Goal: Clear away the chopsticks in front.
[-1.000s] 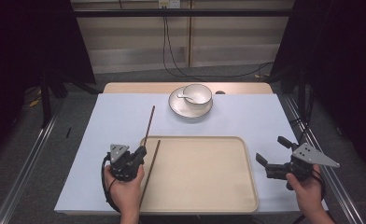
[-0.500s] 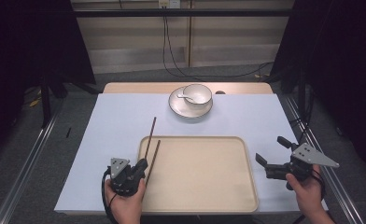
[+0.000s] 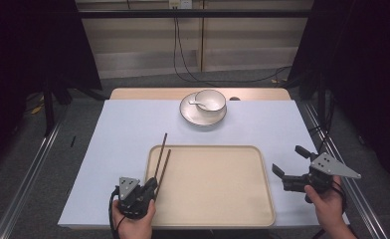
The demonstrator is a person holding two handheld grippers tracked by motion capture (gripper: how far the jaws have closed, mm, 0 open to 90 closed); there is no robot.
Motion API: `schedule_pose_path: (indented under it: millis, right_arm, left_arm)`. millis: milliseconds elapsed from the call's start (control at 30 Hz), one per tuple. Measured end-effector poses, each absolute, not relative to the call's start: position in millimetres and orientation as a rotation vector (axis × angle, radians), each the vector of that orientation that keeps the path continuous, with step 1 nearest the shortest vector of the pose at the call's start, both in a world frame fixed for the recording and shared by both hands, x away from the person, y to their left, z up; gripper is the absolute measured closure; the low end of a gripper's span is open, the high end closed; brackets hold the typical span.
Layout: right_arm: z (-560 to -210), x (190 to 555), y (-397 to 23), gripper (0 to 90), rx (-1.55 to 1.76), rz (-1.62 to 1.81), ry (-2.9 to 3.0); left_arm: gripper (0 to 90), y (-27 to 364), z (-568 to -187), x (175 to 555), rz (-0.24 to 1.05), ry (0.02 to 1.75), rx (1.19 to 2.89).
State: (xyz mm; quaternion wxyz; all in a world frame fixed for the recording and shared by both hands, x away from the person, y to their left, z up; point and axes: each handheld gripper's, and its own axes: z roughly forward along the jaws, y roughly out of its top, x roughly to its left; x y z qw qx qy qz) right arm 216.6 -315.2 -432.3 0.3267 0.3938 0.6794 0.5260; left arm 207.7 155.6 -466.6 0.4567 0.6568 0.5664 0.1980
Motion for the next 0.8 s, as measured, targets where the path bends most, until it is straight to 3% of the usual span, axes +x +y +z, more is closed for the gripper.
schedule_pose_path:
  millis: [800]
  right_arm:
    - [-433, 217, -314, 0.0, 1.022, 1.378, 1.788]
  left_arm:
    - [85.5, 160, -474, 196, 0.452, 1.453, 1.638]
